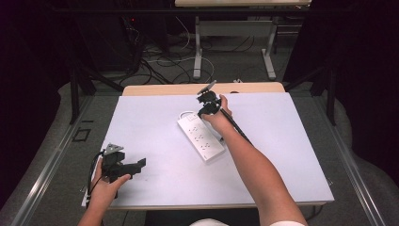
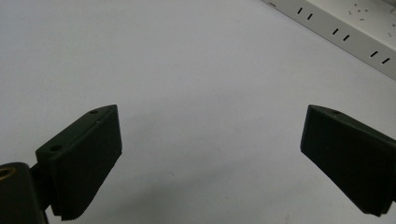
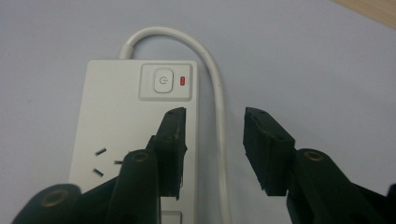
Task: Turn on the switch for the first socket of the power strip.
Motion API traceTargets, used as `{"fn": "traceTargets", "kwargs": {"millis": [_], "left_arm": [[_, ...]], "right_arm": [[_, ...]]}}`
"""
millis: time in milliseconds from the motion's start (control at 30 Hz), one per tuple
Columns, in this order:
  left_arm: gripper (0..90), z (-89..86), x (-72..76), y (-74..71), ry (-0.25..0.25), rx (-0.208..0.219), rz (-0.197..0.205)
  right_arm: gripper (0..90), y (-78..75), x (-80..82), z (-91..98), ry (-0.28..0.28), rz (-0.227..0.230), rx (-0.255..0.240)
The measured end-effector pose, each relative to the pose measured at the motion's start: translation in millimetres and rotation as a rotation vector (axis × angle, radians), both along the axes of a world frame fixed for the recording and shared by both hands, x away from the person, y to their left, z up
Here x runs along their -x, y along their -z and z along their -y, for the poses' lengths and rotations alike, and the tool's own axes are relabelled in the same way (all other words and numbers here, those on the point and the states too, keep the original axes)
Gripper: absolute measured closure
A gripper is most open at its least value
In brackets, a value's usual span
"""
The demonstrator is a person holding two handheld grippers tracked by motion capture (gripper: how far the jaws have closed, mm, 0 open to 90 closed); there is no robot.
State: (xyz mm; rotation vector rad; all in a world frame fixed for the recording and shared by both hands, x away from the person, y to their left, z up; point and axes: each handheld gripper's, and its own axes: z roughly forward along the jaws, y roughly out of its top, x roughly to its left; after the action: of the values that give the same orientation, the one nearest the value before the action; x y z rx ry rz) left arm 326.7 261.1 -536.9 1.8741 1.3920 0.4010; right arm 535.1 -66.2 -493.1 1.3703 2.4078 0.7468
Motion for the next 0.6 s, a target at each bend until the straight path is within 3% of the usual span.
{"fn": "traceTargets", "kwargs": {"millis": [100,133,233,300,367,433,500,600], "left_arm": [[5.2,0.2,-0.2,0.6,-0.004,0.003,0.008],[5.1,0.2,-0.2,0.6,-0.004,0.003,0.008],[5.2,0.0,-0.3,0.8,-0.003,0.003,0.006],[5.2,0.3,-0.4,1.1,-0.006,0.007,0.009],[5.2,0.2,-0.4,0.9,-0.004,0.006,0.007],[5.3,0.0,-0.5,1.0,-0.001,0.004,0.007],[5.3,0.0,-0.5,0.9,-0.001,0.002,0.006],[5.3,0.1,-0.6,1.0,0.001,0.003,0.006]], "right_arm": [[66.3,2.5,-2.7,1.6,0.006,0.003,-0.018],[68.1,0.1,-2.8,2.2,0.012,-0.033,0.012],[74.1,5.0,-4.6,2.6,0.016,-0.007,-0.036],[77.4,3.5,-4.7,2.7,0.022,-0.044,-0.018],[80.2,7.7,-5.8,2.1,0.017,-0.025,-0.056],[82.4,7.2,-6.1,1.6,0.011,-0.063,-0.039],[84.9,11.9,-6.6,0.1,0.000,-0.061,-0.071],[88.5,15.0,-5.8,-2.6,-0.006,-0.083,-0.071]]}}
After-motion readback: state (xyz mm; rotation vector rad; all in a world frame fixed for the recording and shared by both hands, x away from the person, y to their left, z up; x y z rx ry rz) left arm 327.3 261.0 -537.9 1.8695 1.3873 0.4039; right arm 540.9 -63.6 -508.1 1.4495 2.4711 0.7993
